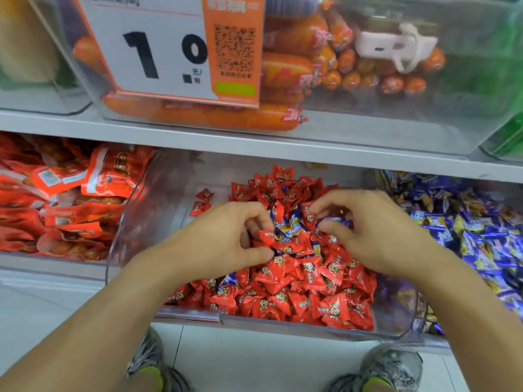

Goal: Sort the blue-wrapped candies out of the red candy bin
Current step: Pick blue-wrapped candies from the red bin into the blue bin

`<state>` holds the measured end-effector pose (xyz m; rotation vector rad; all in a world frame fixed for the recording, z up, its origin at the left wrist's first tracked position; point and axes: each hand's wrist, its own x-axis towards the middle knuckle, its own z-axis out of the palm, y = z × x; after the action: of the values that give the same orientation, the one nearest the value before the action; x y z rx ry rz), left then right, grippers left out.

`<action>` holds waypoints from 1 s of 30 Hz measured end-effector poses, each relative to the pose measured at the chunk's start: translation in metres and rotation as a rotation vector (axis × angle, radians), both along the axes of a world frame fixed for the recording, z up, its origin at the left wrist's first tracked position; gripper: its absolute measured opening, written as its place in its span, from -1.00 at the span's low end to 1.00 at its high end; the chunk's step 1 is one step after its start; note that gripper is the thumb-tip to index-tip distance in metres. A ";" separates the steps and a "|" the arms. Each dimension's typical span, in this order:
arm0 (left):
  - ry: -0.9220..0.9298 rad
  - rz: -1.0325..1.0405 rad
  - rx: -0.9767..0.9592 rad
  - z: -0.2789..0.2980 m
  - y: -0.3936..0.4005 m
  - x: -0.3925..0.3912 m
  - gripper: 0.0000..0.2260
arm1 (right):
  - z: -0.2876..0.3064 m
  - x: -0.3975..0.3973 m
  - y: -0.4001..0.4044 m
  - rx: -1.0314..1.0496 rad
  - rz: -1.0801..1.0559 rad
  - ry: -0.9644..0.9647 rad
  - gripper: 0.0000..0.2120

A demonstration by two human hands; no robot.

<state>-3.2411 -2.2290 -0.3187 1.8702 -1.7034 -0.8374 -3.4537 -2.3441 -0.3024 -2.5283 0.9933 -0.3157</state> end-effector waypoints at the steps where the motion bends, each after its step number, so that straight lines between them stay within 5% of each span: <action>1: -0.043 -0.005 -0.005 0.001 0.000 0.001 -0.78 | 0.001 -0.001 0.000 0.002 -0.016 -0.062 -0.84; 6: -0.023 0.068 -0.030 0.011 -0.003 0.005 -0.79 | 0.004 0.013 0.008 0.134 0.008 -0.220 -0.70; 12: -0.019 -0.013 0.092 0.007 -0.001 0.012 -0.49 | -0.007 0.026 0.005 0.035 0.046 0.066 -0.82; 16: -0.115 -0.029 0.071 0.012 0.001 0.009 -0.57 | -0.015 0.035 0.007 -0.005 0.061 0.274 -0.74; 21: -0.295 0.050 0.113 0.012 0.006 0.018 -0.79 | -0.012 0.034 0.004 0.020 0.049 0.165 -0.89; 25: -0.324 0.064 0.369 0.005 0.008 0.022 -0.59 | 0.003 0.022 -0.002 0.052 0.014 0.003 -0.83; 30: -0.219 0.120 0.366 -0.005 0.006 0.022 -0.55 | 0.013 0.012 -0.008 0.156 0.037 -0.031 -0.81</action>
<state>-3.2187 -2.2234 -0.3236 2.3597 -1.6238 -0.9772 -3.4413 -2.3523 -0.2898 -2.3913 0.9214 -0.2551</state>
